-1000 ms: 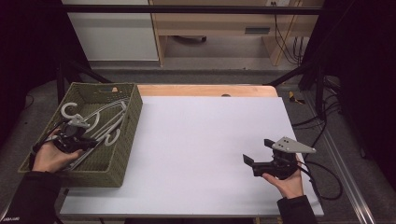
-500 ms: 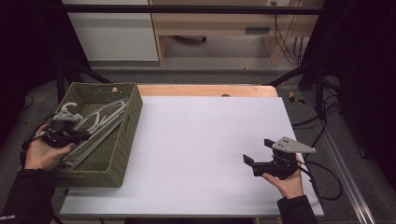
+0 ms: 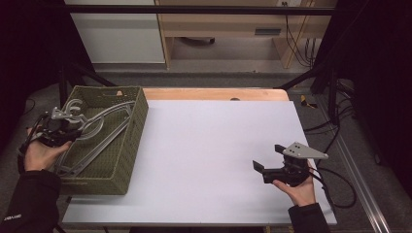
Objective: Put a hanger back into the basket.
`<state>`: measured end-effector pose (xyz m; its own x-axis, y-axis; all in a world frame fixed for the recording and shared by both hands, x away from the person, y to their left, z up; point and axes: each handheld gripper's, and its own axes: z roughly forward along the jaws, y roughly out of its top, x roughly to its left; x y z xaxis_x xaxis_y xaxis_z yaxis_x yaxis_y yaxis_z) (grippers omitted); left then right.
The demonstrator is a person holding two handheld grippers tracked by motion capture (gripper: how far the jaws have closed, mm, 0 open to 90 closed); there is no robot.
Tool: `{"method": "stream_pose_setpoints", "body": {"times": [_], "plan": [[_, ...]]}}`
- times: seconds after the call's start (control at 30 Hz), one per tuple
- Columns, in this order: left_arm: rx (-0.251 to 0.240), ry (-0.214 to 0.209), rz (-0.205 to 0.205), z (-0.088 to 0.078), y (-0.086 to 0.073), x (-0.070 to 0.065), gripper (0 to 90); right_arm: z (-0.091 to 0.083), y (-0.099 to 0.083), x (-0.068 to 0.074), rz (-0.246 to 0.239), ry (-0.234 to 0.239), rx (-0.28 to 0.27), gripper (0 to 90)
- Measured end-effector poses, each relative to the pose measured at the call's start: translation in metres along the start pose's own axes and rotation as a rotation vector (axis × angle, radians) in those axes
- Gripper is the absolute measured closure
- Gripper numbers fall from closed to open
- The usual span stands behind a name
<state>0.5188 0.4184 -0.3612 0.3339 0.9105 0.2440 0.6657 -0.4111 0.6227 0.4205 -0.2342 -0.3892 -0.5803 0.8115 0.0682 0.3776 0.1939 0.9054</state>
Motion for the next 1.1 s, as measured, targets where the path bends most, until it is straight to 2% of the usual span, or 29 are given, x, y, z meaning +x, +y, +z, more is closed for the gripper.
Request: {"method": "stream_pose_setpoints", "body": {"times": [0.1, 0.17, 0.3, 0.43, 0.47, 0.57, 0.7, 0.87, 0.9, 0.97, 1.03, 1.07, 1.1], "plan": [[-0.006, 0.032, -0.024, 0.0, -0.004, 0.002, 65.7, 0.0, 0.0, 0.0, -0.002, 0.002, -0.001, 3.0], [-0.018, 0.03, -0.061, -0.003, -0.007, 0.006, 64.5, -0.001, 0.0, 0.0, -0.003, 0.001, -0.003, 3.0], [-0.077, -0.007, -0.073, -0.014, -0.01, 0.004, 56.7, -0.001, 0.0, 0.0, -0.001, 0.001, -0.002, 3.0], [-0.193, -0.115, -0.086, -0.03, -0.009, -0.008, 47.2, -0.001, 0.0, 0.0, 0.002, 0.0, -0.006, 2.9], [-0.233, -0.156, -0.1, -0.034, -0.009, -0.014, 45.5, -0.001, 0.0, 0.0, 0.005, 0.0, -0.007, 2.9], [-0.284, -0.229, -0.097, -0.042, -0.007, -0.026, 39.0, -0.001, 0.0, 0.0, 0.003, 0.001, -0.008, 2.7], [-0.365, -0.32, -0.099, -0.054, -0.004, -0.05, 32.3, -0.002, 0.001, 0.0, 0.006, -0.001, -0.013, 2.5], [-0.44, -0.42, -0.086, -0.065, -0.002, -0.083, 25.9, -0.004, 0.001, 0.0, 0.006, -0.001, -0.027, 2.5], [-0.45, -0.433, -0.082, -0.066, -0.002, -0.088, 24.6, -0.004, 0.001, 0.0, 0.006, -0.001, -0.029, 2.4], [-0.466, -0.446, -0.05, -0.069, -0.003, -0.101, 22.5, -0.005, 0.001, 0.0, 0.01, -0.003, -0.035, 2.3], [-0.481, -0.472, -0.038, -0.07, -0.003, -0.113, 21.2, -0.006, 0.002, -0.001, 0.007, -0.003, -0.039, 2.2], [-0.491, -0.499, -0.03, -0.071, -0.004, -0.121, 21.1, -0.006, 0.002, -0.001, 0.008, -0.003, -0.041, 2.1], [-0.493, -0.505, -0.029, -0.071, -0.004, -0.124, 21.0, -0.006, 0.002, -0.001, 0.008, -0.005, -0.045, 2.0]]}}
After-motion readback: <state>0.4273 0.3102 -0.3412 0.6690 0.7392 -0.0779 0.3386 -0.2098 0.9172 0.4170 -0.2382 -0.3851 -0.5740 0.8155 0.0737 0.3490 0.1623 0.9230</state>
